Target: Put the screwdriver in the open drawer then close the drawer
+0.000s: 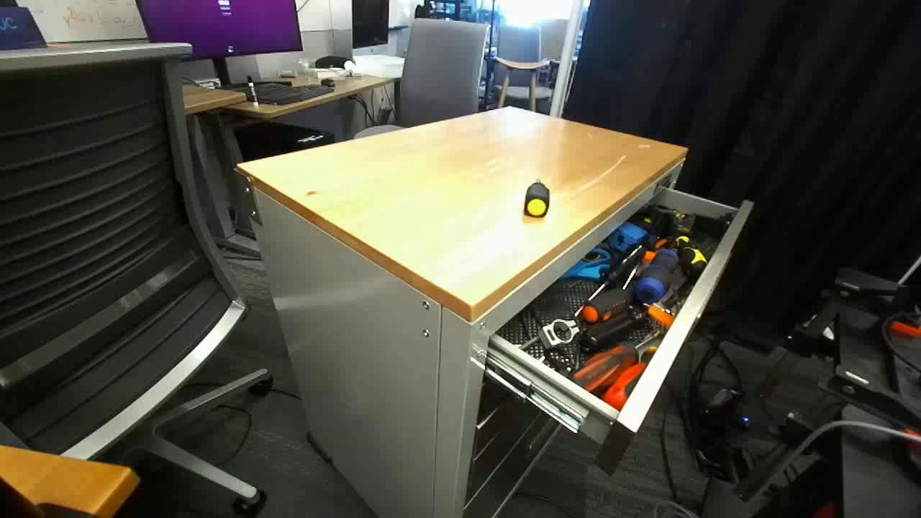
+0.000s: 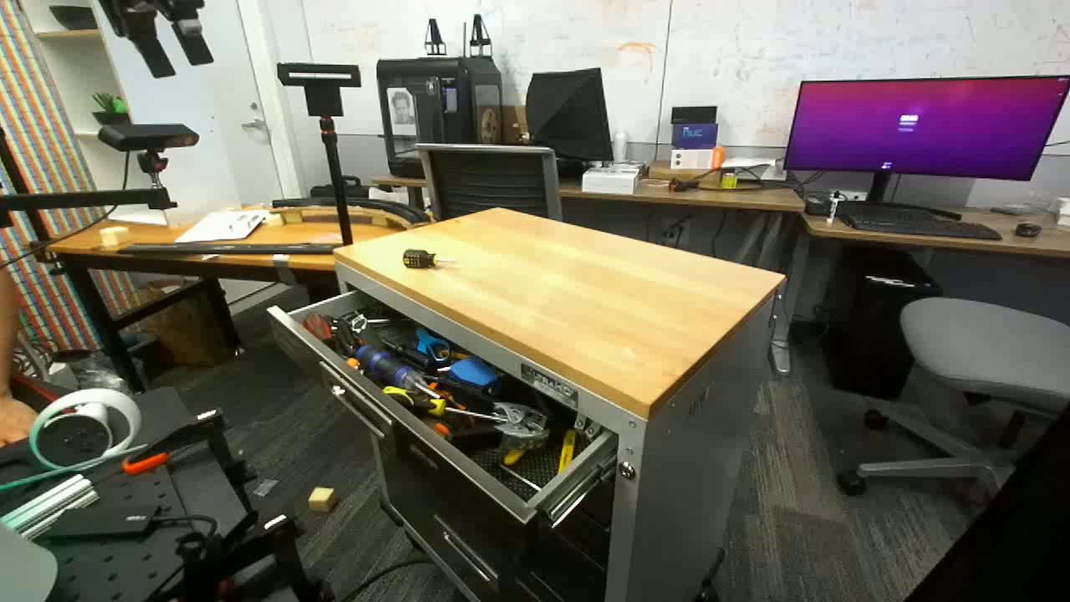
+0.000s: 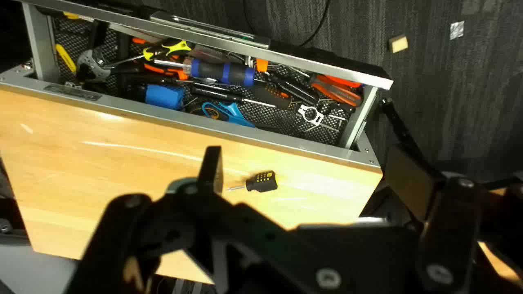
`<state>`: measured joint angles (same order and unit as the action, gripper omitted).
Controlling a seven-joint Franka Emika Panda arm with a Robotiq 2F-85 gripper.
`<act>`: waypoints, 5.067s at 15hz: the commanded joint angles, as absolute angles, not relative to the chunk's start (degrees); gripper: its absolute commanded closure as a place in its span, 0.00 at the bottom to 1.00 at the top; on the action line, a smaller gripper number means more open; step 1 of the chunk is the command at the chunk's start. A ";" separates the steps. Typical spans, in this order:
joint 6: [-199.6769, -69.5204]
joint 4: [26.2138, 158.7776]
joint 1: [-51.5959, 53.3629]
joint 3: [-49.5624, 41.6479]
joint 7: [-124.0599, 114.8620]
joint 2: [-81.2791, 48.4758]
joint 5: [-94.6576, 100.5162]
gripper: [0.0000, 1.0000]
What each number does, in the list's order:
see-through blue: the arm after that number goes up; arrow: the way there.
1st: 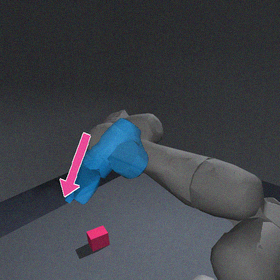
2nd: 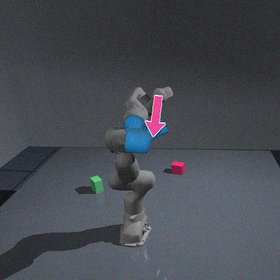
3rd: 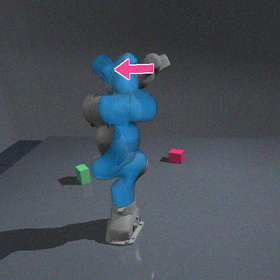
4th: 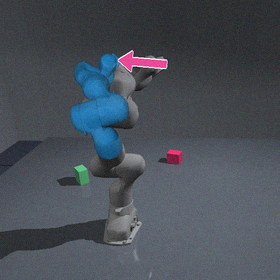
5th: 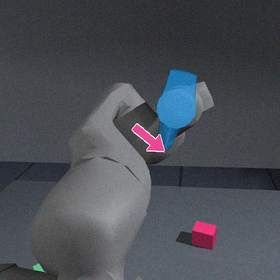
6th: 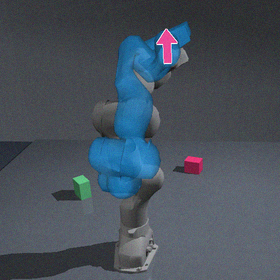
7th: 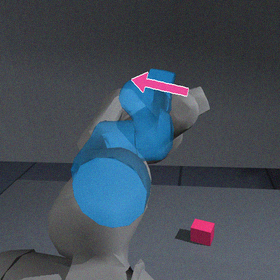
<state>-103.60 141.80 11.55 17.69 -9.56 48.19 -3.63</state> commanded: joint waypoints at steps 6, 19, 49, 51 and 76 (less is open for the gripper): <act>-103.51 140.70 11.86 17.49 -9.77 48.28 -3.40 0.00; -149.28 141.53 9.59 10.59 -12.51 11.97 -15.83 0.00; -148.70 122.13 20.92 -0.13 -68.61 -18.17 10.76 0.73; -146.12 123.64 18.78 3.37 -62.04 -16.35 6.32 0.73; -152.84 152.52 10.09 10.33 -29.90 -7.16 -24.35 0.01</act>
